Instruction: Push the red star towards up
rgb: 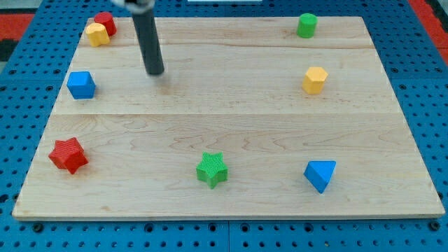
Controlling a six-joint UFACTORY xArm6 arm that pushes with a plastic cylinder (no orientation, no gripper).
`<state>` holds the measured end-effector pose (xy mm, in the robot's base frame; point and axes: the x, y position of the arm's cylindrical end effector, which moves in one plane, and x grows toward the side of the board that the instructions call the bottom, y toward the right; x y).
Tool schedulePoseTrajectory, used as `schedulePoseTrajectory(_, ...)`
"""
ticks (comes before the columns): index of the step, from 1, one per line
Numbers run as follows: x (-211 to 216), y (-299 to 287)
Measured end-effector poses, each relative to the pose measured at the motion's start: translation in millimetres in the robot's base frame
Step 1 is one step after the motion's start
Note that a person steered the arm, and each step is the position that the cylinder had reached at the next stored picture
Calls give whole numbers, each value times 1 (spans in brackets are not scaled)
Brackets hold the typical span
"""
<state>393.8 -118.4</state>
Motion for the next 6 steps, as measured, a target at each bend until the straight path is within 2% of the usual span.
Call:
schedulePoseTrajectory(1,104,5)
schedulePoseTrajectory(2,162,-19)
schedulePoseTrajectory(3,184,-75)
schedulePoseTrajectory(5,120,-85)
schedulePoseTrajectory(6,176,-86)
